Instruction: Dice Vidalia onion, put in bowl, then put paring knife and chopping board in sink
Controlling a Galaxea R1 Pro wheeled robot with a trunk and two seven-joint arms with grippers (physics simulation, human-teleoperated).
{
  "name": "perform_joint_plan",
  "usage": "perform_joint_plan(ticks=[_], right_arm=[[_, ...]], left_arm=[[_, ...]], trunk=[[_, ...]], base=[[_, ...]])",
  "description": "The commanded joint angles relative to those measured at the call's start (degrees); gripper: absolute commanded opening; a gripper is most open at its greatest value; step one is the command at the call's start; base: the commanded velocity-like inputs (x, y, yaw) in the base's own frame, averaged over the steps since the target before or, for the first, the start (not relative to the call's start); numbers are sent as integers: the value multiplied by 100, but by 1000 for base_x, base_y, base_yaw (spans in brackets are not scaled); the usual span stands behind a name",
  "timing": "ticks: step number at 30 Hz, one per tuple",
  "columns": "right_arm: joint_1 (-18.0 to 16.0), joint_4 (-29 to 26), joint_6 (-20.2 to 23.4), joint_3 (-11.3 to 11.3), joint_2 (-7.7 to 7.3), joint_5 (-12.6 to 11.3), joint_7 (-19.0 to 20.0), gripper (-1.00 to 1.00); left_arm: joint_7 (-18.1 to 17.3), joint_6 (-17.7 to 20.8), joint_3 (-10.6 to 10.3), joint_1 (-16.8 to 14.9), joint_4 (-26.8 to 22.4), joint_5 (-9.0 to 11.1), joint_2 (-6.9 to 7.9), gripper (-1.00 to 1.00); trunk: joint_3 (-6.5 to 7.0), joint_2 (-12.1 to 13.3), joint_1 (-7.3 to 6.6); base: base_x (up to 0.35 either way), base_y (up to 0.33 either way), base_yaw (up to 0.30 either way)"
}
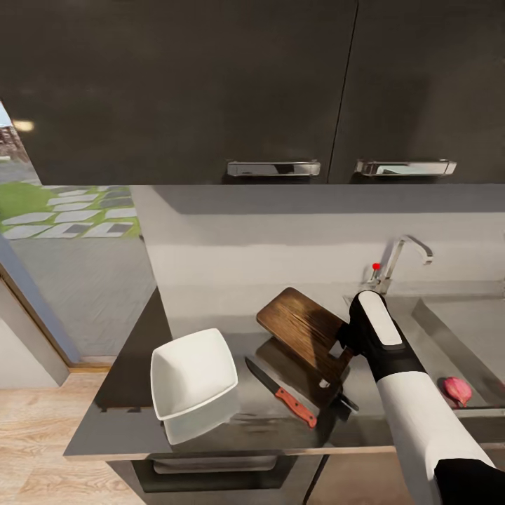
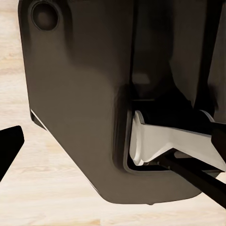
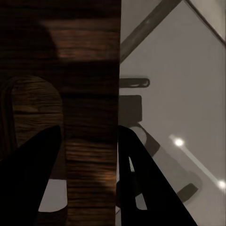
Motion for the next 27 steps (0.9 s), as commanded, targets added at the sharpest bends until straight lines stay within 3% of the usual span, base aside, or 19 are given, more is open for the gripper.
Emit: perform_joint_plan(ticks=[1, 7, 15, 27], right_arm=[[-5, -1, 59, 1, -2, -52, -54, -100], [-5, 0, 60, 1, -2, -52, -53, -100], [-5, -3, 57, 1, -2, -52, -53, -100], [-5, -2, 56, 1, -2, -52, -53, -100]], left_arm=[[-6, -9, 12, 1, -7, 3, -3, 100], [-5, -9, 12, 1, -7, 3, -2, 100], [2, -9, 12, 1, -7, 3, -1, 100], [9, -9, 12, 1, -7, 3, -1, 100]], trunk=[[-11, -11, 3], [-11, -11, 3], [-11, -11, 3], [-11, -11, 3]], base=[[-4, -4, -1], [-1, -15, 141], [0, -251, 203], [-10, -129, 13]])
